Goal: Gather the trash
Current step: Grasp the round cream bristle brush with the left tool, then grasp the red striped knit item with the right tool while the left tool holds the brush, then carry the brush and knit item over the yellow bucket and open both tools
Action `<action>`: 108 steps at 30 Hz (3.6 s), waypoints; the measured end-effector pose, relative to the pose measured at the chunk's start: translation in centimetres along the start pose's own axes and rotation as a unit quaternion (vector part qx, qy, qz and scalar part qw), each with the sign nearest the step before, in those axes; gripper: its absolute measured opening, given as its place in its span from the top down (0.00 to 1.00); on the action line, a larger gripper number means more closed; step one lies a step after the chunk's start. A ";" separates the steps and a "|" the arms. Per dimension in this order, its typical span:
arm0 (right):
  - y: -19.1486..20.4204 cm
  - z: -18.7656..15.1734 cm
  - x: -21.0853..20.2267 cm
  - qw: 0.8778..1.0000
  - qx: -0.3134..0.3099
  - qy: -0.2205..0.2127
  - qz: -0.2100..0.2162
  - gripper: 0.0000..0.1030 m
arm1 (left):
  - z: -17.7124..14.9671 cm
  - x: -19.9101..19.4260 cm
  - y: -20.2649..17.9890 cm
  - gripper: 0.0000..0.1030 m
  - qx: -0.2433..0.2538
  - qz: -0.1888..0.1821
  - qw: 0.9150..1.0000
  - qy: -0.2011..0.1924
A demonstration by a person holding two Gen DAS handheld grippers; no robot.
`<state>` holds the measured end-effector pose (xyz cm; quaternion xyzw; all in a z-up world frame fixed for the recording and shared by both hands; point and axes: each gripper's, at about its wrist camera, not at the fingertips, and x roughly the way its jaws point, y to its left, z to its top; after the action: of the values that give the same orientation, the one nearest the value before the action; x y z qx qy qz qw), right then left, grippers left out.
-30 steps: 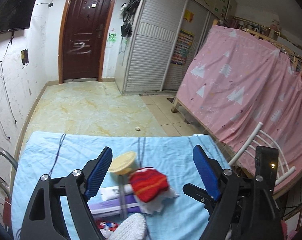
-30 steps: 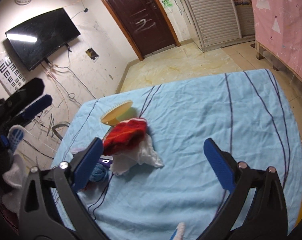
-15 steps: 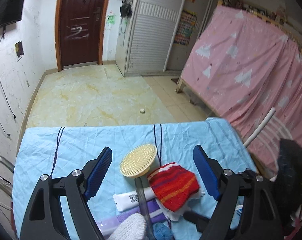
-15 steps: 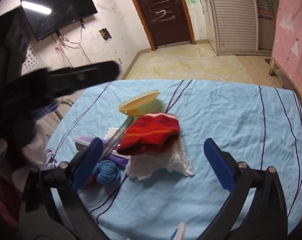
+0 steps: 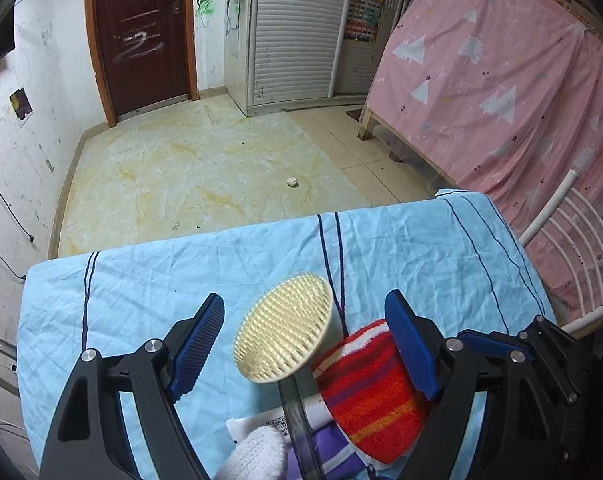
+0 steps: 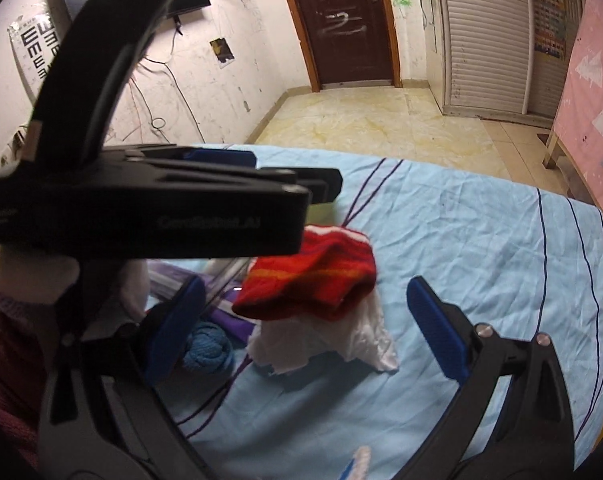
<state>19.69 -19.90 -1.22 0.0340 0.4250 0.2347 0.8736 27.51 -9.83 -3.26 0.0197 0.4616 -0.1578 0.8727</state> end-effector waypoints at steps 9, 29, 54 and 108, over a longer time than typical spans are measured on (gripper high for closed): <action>1.4 0.9 1.0 0.999 -0.033 0.007 -0.007 0.06 | -0.3 1.3 0.6 0.55 0.011 -0.010 1.000 0.026; 1.8 1.6 3.3 0.998 -0.036 0.024 -0.037 0.06 | -1.9 -1.3 5.4 0.91 -0.067 -0.054 0.996 -0.014; 1.8 2.0 3.8 0.998 -0.029 0.013 -0.061 0.72 | -3.2 -1.9 7.4 0.99 -0.095 -0.052 0.993 -0.048; -12.3 -6.4 -14.9 0.971 0.141 -0.174 -0.083 0.71 | -4.5 -9.5 -16.0 0.99 0.086 -0.049 0.989 -0.106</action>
<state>11.62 -38.29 2.37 0.1615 0.2964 0.0899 0.9370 14.25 -21.80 3.64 0.0549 0.3519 -0.2408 0.9029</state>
